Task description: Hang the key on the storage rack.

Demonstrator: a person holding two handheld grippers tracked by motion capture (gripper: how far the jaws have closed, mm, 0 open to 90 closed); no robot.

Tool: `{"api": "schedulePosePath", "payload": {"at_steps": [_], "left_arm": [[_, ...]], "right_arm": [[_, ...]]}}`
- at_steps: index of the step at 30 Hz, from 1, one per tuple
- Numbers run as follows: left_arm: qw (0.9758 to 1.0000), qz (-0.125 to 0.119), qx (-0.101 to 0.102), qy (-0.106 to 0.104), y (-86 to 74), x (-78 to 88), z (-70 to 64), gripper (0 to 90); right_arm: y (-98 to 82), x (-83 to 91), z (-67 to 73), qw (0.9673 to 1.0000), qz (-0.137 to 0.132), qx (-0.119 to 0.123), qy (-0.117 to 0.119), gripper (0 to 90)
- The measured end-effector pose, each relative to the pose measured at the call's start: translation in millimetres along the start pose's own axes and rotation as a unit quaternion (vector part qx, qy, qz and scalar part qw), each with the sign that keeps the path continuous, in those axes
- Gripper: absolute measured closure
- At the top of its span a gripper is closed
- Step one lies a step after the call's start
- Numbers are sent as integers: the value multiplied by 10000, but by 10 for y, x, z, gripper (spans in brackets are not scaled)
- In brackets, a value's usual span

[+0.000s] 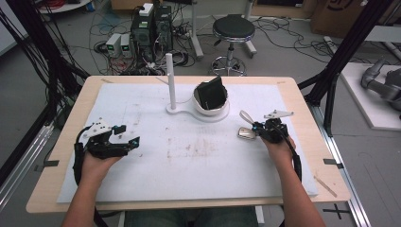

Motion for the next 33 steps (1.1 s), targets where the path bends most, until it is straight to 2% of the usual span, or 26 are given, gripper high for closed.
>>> {"api": "schedulePosePath", "payload": {"at_steps": [4,5,10,11,15,23,26,33], "left_arm": [[10000,-30,-6,4,7,20,6,219],[10000,-39,5,8,8,28,6,218],[10000,-78,51,28,11,58,25,219],[9999,-83,58,41,8,69,39,218],[9999,-112,73,46,8,89,56,218],[9999,-74,30,84,4,102,60,218],[9999,-91,96,8,15,104,44,218],[10000,-70,22,-40,38,102,3,219]], "right_arm": [[56,108,51,9998,-205,9,71,828],[103,181,101,9992,-368,-48,168,828],[228,298,211,9979,-615,53,221,828],[326,355,295,9966,-759,116,282,828],[496,417,469,9941,-961,295,399,828],[737,372,710,9906,-1139,472,599,827],[825,342,792,9896,-1163,528,660,827],[1043,288,943,9874,-1193,728,742,827]]}}
Point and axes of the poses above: each handheld gripper's, and its own axes: x roughly backward along the jaws, y roughly out of its top, z roughly to its left, the point moved 5 cm from there along -x, roughly forward along the jaws, and after that the axes turned 4 degrees about y, right-handed, at the moved point
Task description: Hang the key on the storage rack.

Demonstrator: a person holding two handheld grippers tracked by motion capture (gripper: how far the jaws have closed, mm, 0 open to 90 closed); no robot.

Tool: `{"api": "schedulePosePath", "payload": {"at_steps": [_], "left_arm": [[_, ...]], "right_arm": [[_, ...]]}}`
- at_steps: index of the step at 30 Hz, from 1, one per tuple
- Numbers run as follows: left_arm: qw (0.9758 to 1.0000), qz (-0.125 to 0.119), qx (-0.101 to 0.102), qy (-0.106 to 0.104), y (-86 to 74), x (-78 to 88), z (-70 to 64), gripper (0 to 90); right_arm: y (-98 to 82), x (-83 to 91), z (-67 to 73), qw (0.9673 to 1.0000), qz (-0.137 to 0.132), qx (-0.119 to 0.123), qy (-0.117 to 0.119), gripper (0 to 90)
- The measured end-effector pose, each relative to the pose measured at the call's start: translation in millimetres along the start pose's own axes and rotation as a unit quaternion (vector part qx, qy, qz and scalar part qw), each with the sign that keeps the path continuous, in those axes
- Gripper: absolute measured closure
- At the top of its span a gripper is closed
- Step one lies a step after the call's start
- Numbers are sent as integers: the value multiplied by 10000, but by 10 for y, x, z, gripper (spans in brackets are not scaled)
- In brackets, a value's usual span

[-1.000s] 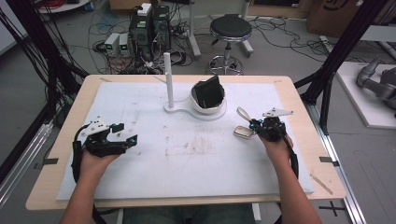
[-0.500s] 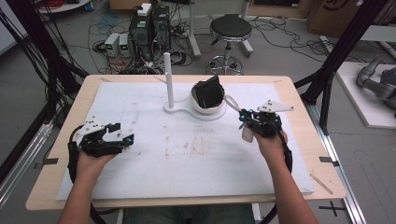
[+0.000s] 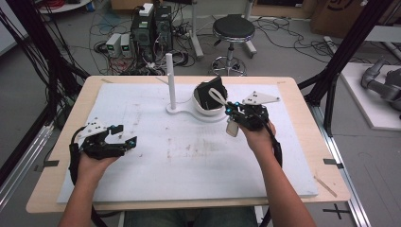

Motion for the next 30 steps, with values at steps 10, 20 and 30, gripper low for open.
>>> {"api": "schedulePosePath", "payload": {"at_steps": [10,20,30], "left_arm": [[10000,6,-25,73,-11,60,11,218],[9999,60,-71,96,-35,84,4,218],[9999,65,-84,71,-31,64,-8,218]], "right_arm": [[229,-173,113,9998,-34,162,92,827],[518,-329,229,9992,-160,306,211,827],[770,-528,358,9981,-216,519,270,827]]}}
Point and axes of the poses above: each handheld gripper's, and its own axes: x roughly backward along the jaws, y roughly out of its top, z roughly to its left, the point moved 5 cm from there along -x, roughly forward along the jaws, and after that the axes turned 4 degrees about y, right-handed, at the moved point
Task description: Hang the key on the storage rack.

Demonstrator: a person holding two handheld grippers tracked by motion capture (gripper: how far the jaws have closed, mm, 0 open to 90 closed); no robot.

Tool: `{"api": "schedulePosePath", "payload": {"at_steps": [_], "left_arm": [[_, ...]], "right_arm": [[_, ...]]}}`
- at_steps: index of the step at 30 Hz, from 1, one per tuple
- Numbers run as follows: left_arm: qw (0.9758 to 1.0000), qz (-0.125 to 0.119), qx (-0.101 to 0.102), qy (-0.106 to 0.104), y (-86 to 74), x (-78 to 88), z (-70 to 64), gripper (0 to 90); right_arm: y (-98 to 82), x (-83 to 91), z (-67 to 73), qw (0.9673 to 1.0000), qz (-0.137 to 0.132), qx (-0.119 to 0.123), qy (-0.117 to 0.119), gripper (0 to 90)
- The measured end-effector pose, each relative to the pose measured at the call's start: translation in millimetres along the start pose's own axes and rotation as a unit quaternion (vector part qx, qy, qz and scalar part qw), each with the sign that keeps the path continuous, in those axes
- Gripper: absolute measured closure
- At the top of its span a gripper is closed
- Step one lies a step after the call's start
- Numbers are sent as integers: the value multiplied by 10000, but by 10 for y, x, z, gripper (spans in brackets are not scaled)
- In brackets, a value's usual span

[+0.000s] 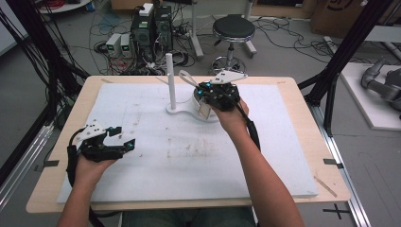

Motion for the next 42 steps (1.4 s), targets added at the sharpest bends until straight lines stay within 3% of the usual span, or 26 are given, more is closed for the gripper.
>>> {"api": "schedulePosePath", "payload": {"at_steps": [12,22,42], "left_arm": [[10000,-2,19,17,-8,7,21,218],[10000,-7,24,14,-9,9,25,218],[10000,3,59,39,-25,19,54,218]], "right_arm": [[205,-290,53,9998,68,156,45,827],[253,-448,125,9994,152,287,71,827],[207,-647,111,9987,378,331,-22,827]]}}
Point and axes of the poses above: each handheld gripper's, and its own axes: x roughly backward along the jaws, y roughly out of its top, z roughly to its left, the point moved 5 cm from there along -x, roughly forward along the jaws, and after that the axes turned 4 degrees about y, right-handed, at the moved point
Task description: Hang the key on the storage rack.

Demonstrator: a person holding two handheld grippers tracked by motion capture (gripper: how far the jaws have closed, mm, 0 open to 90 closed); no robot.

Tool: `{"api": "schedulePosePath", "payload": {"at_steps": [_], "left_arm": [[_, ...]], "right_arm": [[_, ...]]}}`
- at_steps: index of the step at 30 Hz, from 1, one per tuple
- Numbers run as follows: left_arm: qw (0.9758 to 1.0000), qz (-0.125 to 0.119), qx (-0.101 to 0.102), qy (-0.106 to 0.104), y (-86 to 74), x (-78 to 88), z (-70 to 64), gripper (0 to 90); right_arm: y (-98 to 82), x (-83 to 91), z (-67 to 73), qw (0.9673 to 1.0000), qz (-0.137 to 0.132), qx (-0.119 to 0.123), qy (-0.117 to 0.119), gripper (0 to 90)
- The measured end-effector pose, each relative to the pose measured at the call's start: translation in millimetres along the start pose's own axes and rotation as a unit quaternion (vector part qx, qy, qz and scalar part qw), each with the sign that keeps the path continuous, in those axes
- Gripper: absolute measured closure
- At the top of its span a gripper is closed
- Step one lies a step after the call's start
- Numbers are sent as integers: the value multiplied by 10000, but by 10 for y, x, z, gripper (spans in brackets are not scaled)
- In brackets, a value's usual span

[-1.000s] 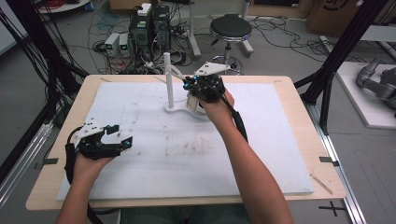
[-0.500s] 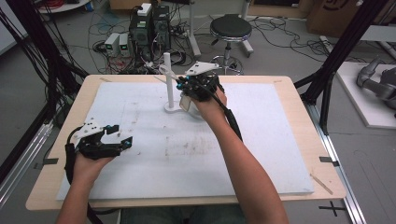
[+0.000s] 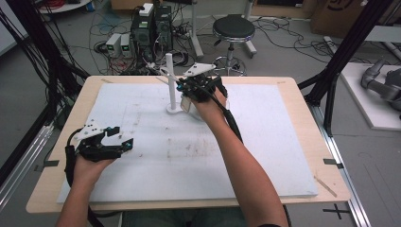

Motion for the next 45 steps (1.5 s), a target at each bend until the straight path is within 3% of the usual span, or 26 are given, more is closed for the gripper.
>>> {"api": "schedulePosePath", "payload": {"at_steps": [9,12,28,41,43,45], "left_arm": [[10000,-2,15,2,-6,-1,11,218],[10000,-4,29,14,-9,0,14,218],[10000,11,32,-9,-12,1,20,218],[10000,5,29,-10,-11,0,18,218],[10000,8,28,-7,-11,0,19,218],[10000,6,29,-8,-11,-1,19,218]], "right_arm": [[-41,-79,-8,9999,116,-70,-7,827],[-49,-99,-19,9999,130,10,-33,826],[-177,-199,-21,9983,574,-22,-23,827],[-223,-219,-12,9980,630,-15,-59,824],[-229,-223,-15,9979,650,6,-67,799],[-220,-222,-9,9980,614,7,-173,667]]}}
Point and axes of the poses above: each handheld gripper's, and its own axes: x roughly backward along the jaws, y roughly out of its top, z roughly to its left, the point moved 5 cm from there along -x, roughly forward along the jaws, and after that the axes turned 4 degrees about y, right-handed, at the moved point
